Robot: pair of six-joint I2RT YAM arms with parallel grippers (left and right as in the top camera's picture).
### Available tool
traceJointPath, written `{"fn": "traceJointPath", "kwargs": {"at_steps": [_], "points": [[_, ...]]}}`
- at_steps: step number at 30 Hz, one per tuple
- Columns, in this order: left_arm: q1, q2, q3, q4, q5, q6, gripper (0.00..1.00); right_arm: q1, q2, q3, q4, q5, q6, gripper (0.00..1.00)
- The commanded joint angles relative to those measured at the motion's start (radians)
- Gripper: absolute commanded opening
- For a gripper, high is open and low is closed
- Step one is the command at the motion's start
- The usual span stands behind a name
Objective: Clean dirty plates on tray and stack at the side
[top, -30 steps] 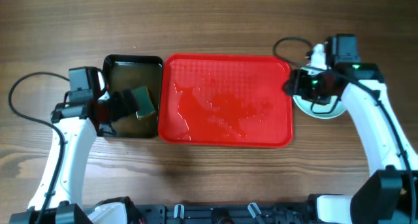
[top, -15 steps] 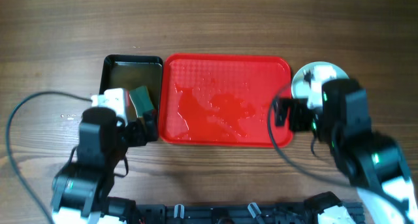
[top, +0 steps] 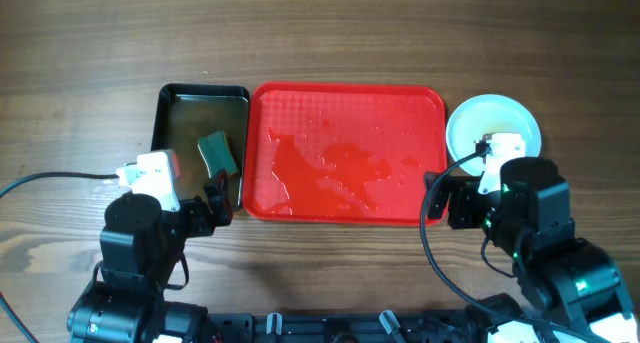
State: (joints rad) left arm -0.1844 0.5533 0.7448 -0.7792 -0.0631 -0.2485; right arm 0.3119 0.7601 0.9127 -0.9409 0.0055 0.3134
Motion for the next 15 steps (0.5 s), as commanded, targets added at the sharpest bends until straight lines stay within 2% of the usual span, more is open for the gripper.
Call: {"fn": "traceJointPath", "kwargs": {"at_steps": [1, 5, 7, 9, 13, 15], "points": [[-0.005, 0.004, -0.008, 0.0, -0.017, 0.006, 1.0, 0.005, 0.019, -0.009, 0.005, 0.024, 0.008, 0.99], [-0.005, 0.004, -0.008, 0.0, -0.017, 0.006, 1.0, -0.001, -0.06, -0.023, -0.036, 0.047, -0.027, 1.0], [-0.005, 0.004, -0.008, 0.0, -0.017, 0.006, 1.0, -0.034, -0.153, -0.091, 0.105, 0.012, -0.127, 1.0], [-0.005, 0.004, -0.008, 0.0, -0.017, 0.006, 1.0, -0.08, -0.263, -0.212, 0.317, -0.066, -0.229, 0.99], [-0.005, 0.004, -0.008, 0.0, -0.017, 0.006, 1.0, -0.157, -0.484, -0.442, 0.622, -0.1, -0.206, 0.99], [-0.005, 0.004, -0.008, 0.0, -0.017, 0.006, 1.0, -0.186, -0.557, -0.5, 0.71, -0.1, -0.207, 0.99]]}}
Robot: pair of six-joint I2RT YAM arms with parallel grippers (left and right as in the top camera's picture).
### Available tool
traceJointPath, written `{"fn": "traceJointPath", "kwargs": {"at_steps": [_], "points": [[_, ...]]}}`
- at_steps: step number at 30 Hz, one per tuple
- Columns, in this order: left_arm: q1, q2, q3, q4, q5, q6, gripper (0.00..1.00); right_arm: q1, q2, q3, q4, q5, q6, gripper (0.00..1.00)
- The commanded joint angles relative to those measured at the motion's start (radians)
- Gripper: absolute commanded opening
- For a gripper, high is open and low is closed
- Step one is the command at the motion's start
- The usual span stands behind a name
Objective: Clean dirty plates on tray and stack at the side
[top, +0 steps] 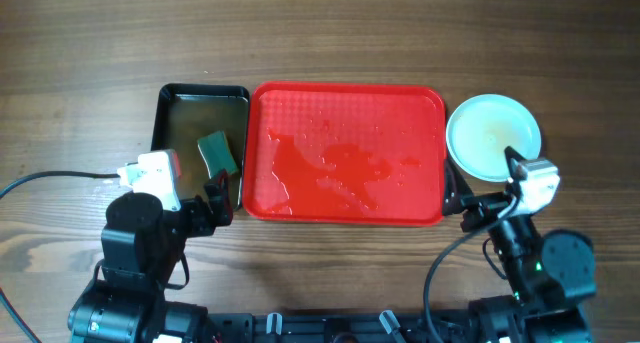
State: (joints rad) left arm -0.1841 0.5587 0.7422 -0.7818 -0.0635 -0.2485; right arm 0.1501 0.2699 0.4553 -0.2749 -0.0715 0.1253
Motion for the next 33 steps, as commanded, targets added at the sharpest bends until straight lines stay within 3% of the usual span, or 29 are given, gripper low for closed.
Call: {"fn": "traceJointPath", "kwargs": {"at_steps": [1, 6, 13, 16, 20, 33], "points": [[-0.006, -0.002, -0.005, 0.003, -0.016, 0.006, 1.0, -0.043, -0.109, -0.073, 0.084, -0.023, -0.021, 1.0], [-0.006, -0.002, -0.005, 0.003, -0.016, 0.006, 1.0, -0.105, -0.257, -0.192, 0.22, -0.023, -0.021, 1.0], [-0.006, -0.002, -0.005, 0.003, -0.016, 0.006, 1.0, -0.145, -0.267, -0.438, 0.676, -0.023, -0.056, 0.99], [-0.006, -0.002, -0.005, 0.003, -0.016, 0.006, 1.0, -0.148, -0.267, -0.45, 0.628, -0.035, -0.161, 1.0], [-0.006, -0.002, -0.005, 0.003, -0.016, 0.006, 1.0, -0.149, -0.267, -0.45, 0.286, -0.079, -0.171, 1.0], [-0.006, -0.002, -0.005, 0.003, -0.016, 0.006, 1.0, -0.149, -0.266, -0.45, 0.285, -0.083, -0.15, 1.0]]}}
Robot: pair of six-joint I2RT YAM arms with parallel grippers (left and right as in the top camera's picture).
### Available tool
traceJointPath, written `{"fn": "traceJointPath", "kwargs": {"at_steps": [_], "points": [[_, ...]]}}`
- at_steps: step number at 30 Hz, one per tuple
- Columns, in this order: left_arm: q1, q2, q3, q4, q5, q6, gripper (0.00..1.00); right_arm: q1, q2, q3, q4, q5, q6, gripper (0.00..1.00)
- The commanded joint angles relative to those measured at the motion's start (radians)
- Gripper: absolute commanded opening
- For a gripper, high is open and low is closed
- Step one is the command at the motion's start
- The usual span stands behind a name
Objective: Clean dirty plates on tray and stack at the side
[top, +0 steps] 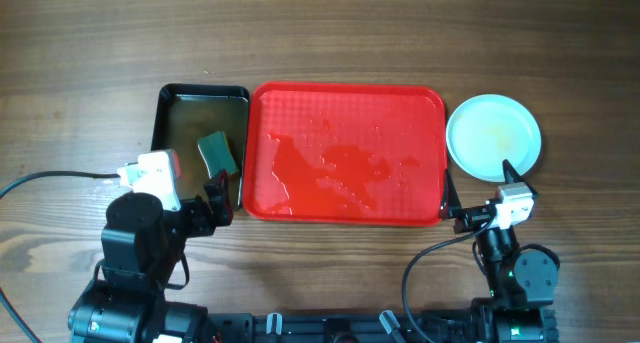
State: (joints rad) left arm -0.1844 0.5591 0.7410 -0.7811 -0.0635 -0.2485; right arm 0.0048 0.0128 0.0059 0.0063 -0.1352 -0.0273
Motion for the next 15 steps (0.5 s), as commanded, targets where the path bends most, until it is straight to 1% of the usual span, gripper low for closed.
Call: {"fn": "traceJointPath", "kwargs": {"at_steps": [1, 10, 11, 13, 15], "points": [[-0.005, -0.002, -0.004, 0.002, -0.016, 0.006, 1.0, -0.003, -0.009, -0.001, 0.004, -0.019, 0.003, 0.99], [-0.005, -0.005, -0.004, 0.002, -0.016, 0.006, 1.0, -0.003, -0.009, -0.001, 0.004, -0.019, 0.003, 1.0], [-0.002, -0.017, -0.004, -0.003, -0.016, 0.006, 1.0, -0.003, -0.009, -0.001, 0.004, -0.019, 0.003, 0.99], [0.02, -0.06, -0.011, -0.06, -0.006, 0.006, 1.0, -0.003, -0.009, -0.001, 0.004, -0.019, 0.003, 0.99], [0.05, -0.107, -0.051, -0.05, 0.011, 0.005, 1.0, -0.003, -0.009, -0.001, 0.004, -0.019, 0.003, 0.99]]}}
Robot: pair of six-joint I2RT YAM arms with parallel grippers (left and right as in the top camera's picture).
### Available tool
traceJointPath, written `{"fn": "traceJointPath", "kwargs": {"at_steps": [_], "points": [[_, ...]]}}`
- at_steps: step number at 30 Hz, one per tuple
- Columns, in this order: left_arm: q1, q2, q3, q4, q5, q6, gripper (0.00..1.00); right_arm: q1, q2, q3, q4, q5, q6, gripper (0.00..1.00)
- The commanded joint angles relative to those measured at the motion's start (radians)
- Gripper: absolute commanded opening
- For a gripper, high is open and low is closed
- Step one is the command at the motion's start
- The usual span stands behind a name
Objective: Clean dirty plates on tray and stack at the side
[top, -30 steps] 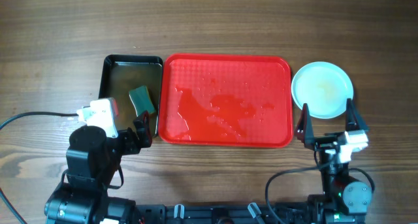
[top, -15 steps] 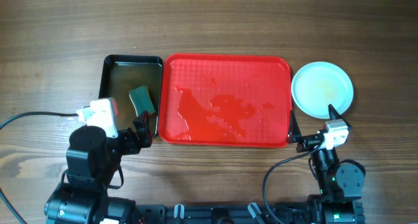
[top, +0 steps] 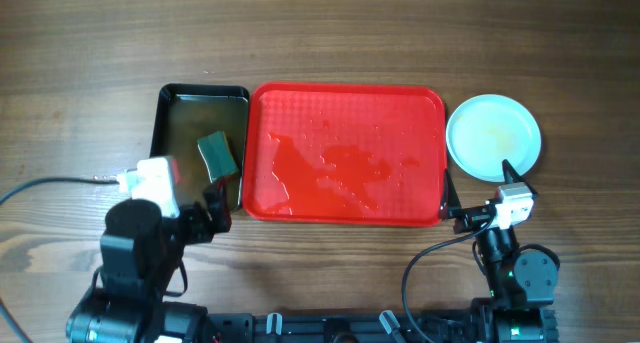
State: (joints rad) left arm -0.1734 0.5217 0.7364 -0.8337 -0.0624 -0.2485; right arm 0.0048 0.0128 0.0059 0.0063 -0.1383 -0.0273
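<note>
A pale round plate (top: 493, 136) lies on the wood to the right of the red tray (top: 345, 86). The tray holds no plate, only a wet film. My right gripper (top: 477, 188) sits drawn back just below the plate, fingers spread and empty. My left gripper (top: 214, 211) hangs at the near right corner of the black basin (top: 160, 113); its jaws are too foreshortened to read. A green sponge (top: 217, 153) rests inside the basin.
A grey cable (top: 50, 183) runs in from the left edge to the left arm. Both arm bases crowd the table's near edge. Bare wood stretches behind the tray and basin.
My left arm has drawn back slightly toward the near edge. The right arm, plate, sponge and tray are unchanged.
At first my right wrist covered the lower part of the plate beside the tray. It then sat lower, with the plate nearly all uncovered, and after that fully retracted below it. The plate stayed in place; the left arm only shifted at the end.
</note>
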Motion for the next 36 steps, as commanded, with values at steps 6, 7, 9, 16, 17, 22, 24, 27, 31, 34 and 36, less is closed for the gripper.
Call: {"fn": "traceJointPath", "kwargs": {"at_steps": [6, 7, 9, 16, 17, 22, 24, 27, 31, 34, 36], "points": [[0.159, -0.393, -0.454, 0.353, 0.066, -0.157, 1.0, -0.003, -0.009, -0.001, 0.004, -0.016, 0.003, 0.99], [0.17, -0.446, -0.526, 0.43, 0.076, -0.189, 1.0, -0.003, -0.009, -0.001, 0.004, -0.016, 0.003, 0.99], [0.171, -0.517, -0.624, 0.575, 0.089, -0.19, 1.0, -0.003, -0.009, -0.001, 0.004, -0.016, 0.003, 1.0], [0.171, -0.518, -0.731, 0.837, 0.151, 0.007, 1.0, -0.003, -0.009, -0.001, 0.004, -0.016, 0.003, 0.99], [0.171, -0.518, -0.731, 0.756, 0.166, 0.006, 1.0, -0.003, -0.009, -0.001, 0.004, -0.016, 0.003, 0.99], [0.169, -0.518, -0.731, 0.765, 0.167, 0.006, 1.0, -0.003, -0.009, -0.001, 0.004, -0.016, 0.003, 0.99], [0.169, -0.518, -0.731, 0.765, 0.167, 0.006, 1.0, -0.003, -0.009, -0.001, 0.004, -0.016, 0.003, 1.0], [0.169, -0.518, -0.731, 0.765, 0.167, 0.006, 1.0, -0.003, -0.009, -0.001, 0.004, -0.016, 0.003, 0.99], [0.169, -0.517, -0.731, 0.765, 0.167, 0.006, 1.0, -0.003, -0.009, -0.001, 0.004, -0.016, 0.003, 0.99], [0.169, -0.517, -0.731, 0.765, 0.167, 0.006, 1.0, -0.003, -0.009, -0.001, 0.004, -0.016, 0.003, 1.0], [0.169, -0.517, -0.731, 0.765, 0.167, 0.006, 1.0, -0.003, -0.009, -0.001, 0.004, -0.016, 0.003, 1.0]]}}
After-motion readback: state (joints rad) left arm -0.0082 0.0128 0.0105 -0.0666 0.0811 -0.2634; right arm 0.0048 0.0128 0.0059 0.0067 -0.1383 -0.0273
